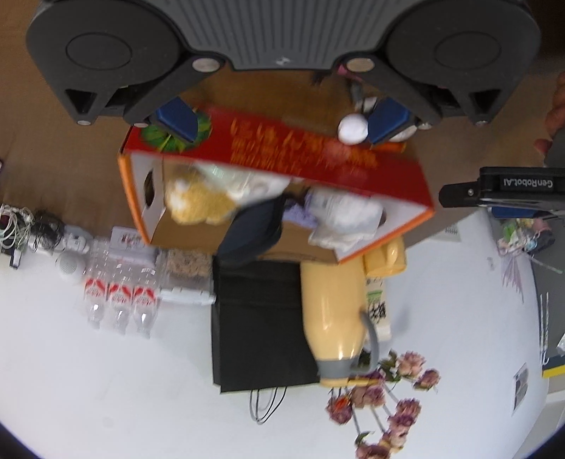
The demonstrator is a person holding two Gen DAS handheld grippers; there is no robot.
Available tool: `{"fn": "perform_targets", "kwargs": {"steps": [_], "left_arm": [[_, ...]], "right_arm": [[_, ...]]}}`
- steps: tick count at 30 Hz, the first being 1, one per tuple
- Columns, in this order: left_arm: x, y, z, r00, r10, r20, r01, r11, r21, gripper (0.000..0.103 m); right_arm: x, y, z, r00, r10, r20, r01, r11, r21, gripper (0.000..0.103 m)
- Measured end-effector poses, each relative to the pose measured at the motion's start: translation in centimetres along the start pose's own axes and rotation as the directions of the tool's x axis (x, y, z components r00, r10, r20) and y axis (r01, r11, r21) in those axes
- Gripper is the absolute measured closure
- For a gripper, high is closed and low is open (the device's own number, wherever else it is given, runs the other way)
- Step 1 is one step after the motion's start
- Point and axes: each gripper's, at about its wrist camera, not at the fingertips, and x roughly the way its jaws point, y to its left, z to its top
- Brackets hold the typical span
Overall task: Organize objects
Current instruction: 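Grasp the braided black cable with the right tool while the left tool leaves the box, then grasp the clear plastic strips with the left tool while the right tool holds the cable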
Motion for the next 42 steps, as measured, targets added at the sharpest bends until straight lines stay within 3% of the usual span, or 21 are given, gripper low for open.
{"fn": "perform_targets", "kwargs": {"steps": [10,20,27,41,42], "left_arm": [[-2.7,1.3,-3.7,0.999,0.016,-0.052,-0.016,1.000,-0.004,0.000],[-3.9,2.0,-4.4,0.998,0.014,-0.059,-0.016,1.000,-0.026,0.000],[-4.0,2.9,-4.9,0.997,0.017,-0.070,-0.022,0.997,-0.071,0.000],[-3.4,3.2,-5.2,0.996,0.018,-0.093,-0.026,0.996,-0.080,0.000],[-3.4,3.2,-5.2,0.995,0.019,-0.093,-0.026,0.997,-0.079,0.000]], "right_arm": [[-1.1,2.5,-3.3,0.996,0.052,-0.079,-0.053,0.999,-0.005,0.000],[-0.9,5.0,-4.5,0.985,0.097,-0.145,-0.104,0.994,-0.038,0.000],[0.9,6.2,-4.6,0.976,0.078,-0.204,-0.094,0.993,-0.071,0.000],[2.1,6.3,-4.6,0.984,0.064,-0.166,-0.077,0.994,-0.075,0.000],[2.0,6.2,-4.6,0.985,0.068,-0.161,-0.081,0.994,-0.076,0.005]]}}
